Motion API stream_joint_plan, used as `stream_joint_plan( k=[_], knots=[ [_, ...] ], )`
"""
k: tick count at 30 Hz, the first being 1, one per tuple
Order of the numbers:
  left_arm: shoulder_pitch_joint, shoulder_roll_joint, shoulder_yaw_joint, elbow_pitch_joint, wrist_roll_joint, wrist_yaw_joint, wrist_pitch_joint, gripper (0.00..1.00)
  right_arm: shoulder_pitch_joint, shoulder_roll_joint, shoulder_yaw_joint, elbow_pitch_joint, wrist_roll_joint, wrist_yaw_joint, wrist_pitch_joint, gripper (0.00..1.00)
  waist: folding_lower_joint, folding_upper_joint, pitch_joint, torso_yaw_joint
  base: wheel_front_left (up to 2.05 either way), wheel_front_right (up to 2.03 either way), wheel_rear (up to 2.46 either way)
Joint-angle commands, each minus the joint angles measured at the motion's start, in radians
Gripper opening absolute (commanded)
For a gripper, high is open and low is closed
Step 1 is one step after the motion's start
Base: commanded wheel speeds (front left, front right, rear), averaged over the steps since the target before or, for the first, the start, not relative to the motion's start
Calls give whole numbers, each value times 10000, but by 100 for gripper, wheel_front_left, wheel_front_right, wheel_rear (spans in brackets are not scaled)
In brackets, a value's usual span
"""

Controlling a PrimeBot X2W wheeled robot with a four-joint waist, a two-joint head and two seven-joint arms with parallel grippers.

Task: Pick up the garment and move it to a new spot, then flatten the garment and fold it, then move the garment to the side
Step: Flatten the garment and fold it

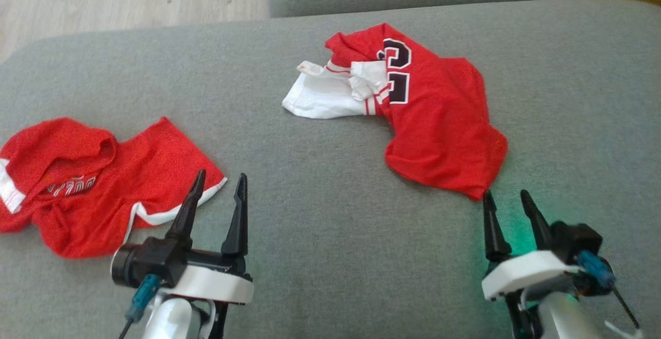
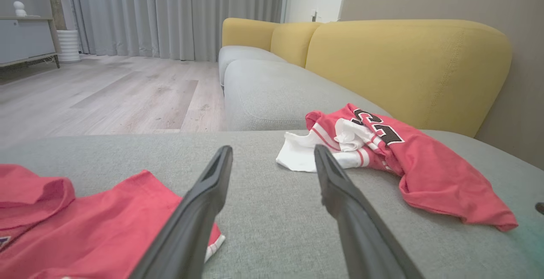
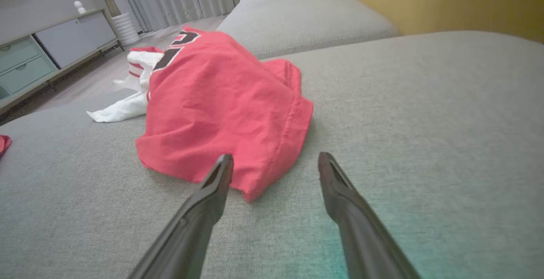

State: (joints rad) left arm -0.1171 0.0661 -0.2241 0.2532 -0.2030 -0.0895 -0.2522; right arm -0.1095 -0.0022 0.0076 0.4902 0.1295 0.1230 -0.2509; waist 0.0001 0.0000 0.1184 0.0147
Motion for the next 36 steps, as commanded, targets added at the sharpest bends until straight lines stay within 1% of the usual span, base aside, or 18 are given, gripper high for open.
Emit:
stream_joint_plan(
  k=[1,6,7,8,9,10,13,15,18,23,27,32,36],
  knots=[
    [-395,-14,277,-242,93,-38,-94,100,-680,22,274,224,83,77,-109,100,-1,0,162,156,0,0,0],
    [-522,-66,267,-106,138,-118,-95,100,-1401,22,606,1651,497,77,-109,100,-1,0,323,343,0,0,0],
    [-545,-73,281,-89,147,-129,-95,100,-1526,22,659,1854,437,77,-109,88,-1,0,350,364,0,0,0],
    [-564,-80,293,-75,152,-138,-95,100,-1641,22,686,2011,256,77,-109,72,-1,0,378,384,0,0,0],
    [-577,-87,305,-66,155,-147,-95,100,-1737,22,701,2143,56,77,-109,28,-1,0,403,400,0,0,0],
    [-583,-95,314,-56,155,-154,-95,100,-1810,22,666,2230,-17,77,-109,0,-1,0,425,411,0,0,0],
    [-573,-108,318,-24,160,-167,-95,100,-1945,22,461,2342,-73,77,-109,0,-1,0,460,409,0,0,0],
    [-565,-118,336,-18,173,-176,-95,100,-2057,22,102,2291,-189,77,-109,0,-1,0,493,379,0,0,0],
    [-560,-129,385,-3,192,-185,-95,100,-2110,22,-596,2000,-695,77,-109,0,-1,0,486,322,0,0,0],
    [-578,-143,452,10,193,-199,-95,100,-2167,22,-2005,1208,-1668,77,-109,0,-1,0,373,208,0,0,0],
    [-556,-150,455,-1,177,-202,-95,100,-2352,22,-3202,637,-2742,77,-109,0,-1,0,290,172,0,0,0],
    [-552,-155,325,14,-11,-178,-95,100,-2665,22,-5055,76,-4013,77,-109,0,-1,0,189,304,0,0,0],
    [-512,-156,275,3,-142,-103,-95,100,-2808,22,-6196,-150,-4695,77,-109,0,-1,0,113,408,0,0,0]
  ],
)
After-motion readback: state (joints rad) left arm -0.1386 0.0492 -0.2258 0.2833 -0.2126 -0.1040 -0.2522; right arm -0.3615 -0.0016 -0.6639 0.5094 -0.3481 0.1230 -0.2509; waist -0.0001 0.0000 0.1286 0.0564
